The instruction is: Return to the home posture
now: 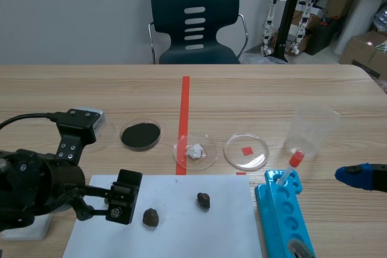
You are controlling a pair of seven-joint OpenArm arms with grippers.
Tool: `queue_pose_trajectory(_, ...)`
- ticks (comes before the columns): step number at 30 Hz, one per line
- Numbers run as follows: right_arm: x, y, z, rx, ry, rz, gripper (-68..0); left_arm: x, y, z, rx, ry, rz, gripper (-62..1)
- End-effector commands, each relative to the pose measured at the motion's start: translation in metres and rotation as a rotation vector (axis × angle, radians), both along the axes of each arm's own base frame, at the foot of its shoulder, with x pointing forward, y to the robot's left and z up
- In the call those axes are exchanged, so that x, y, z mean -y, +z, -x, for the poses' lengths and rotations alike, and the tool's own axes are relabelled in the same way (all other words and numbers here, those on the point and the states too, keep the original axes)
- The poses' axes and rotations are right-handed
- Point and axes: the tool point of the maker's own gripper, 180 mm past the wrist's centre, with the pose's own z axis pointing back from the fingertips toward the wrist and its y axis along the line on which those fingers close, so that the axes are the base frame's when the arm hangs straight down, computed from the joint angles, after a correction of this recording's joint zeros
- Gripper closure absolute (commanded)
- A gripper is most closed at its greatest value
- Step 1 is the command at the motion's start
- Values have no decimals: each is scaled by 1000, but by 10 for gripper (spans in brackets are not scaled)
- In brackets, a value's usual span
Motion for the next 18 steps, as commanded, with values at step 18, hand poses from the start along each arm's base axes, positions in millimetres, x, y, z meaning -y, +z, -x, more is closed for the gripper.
queue_pose_trajectory(18,-2,5,-3,17,-1,-16,-587,1,4,-3,21,-2,3,-623)
